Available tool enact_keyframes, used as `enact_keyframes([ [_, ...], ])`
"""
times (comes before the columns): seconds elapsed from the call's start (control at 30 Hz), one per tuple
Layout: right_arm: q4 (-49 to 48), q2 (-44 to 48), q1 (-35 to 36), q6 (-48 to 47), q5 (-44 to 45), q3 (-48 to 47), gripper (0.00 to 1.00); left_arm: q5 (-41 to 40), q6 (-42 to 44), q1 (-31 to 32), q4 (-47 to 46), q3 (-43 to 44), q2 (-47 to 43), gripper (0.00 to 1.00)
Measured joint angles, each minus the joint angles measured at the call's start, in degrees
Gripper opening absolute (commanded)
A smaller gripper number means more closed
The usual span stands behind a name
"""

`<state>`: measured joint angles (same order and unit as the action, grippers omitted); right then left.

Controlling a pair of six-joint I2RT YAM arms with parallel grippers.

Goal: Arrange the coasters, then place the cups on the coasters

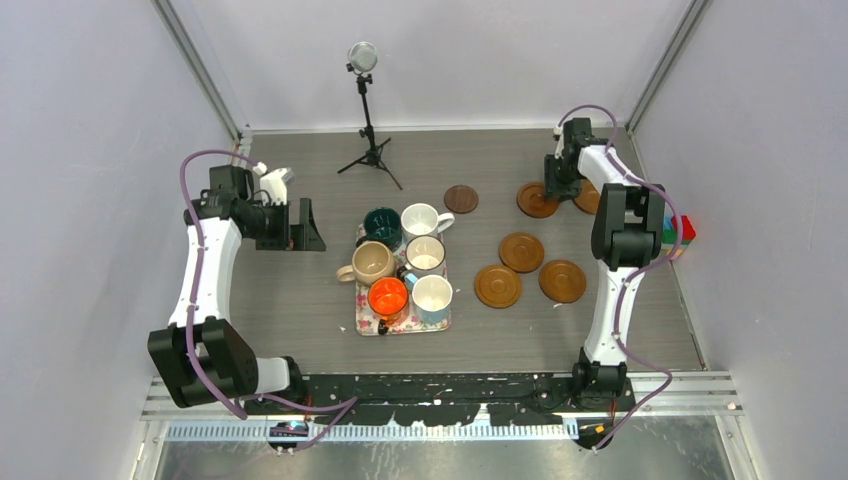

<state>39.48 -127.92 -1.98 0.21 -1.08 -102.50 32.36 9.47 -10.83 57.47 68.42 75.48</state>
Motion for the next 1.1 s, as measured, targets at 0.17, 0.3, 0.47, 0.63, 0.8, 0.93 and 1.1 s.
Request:
enact_keyframes([
  [0.17, 0.57, 0.00, -0.13, 0.35, 0.13, -0.04, 0.61, 0.00, 0.00, 0.00, -0.02, 0.00, 0.00, 1.00],
  [0.3, 0.90, 0.17, 0.07, 1.60, -1.20, -0.07, 0.64, 0.00, 0.00, 0.00, 0.00, 0.00, 0.00, 1.00],
  [0.47, 1.55, 0.70, 2.32, 3.15, -2.62, -2.40, 0.64, 0.00, 0.00, 0.00, 0.00, 0.00, 0.00, 1.00],
  [0.63, 1.60, 0.59, 9.64, 3.74, -3.10, -7.82, 0.64, -0.02, 0.00, 0.00, 0.00, 0.00, 0.00, 1.00],
  [0.8, 1.79, -1.68, 17.00, 4.07, -3.39, -14.75, 0.64, -0.07, 0.02, 0.00, 0.04, 0.00, -0.02, 1.00],
  [0.93, 2.21, -5.07, 20.61, 4.07, -3.30, -18.58, 0.61, -0.20, 0.02, 0.00, 0.02, 0.00, -0.17, 1.00],
  [1.1, 3.13, -9.22, 21.62, 4.00, -2.05, -19.23, 0.59, -0.33, 0.02, 0.00, 0.04, 0.00, -0.37, 1.00],
])
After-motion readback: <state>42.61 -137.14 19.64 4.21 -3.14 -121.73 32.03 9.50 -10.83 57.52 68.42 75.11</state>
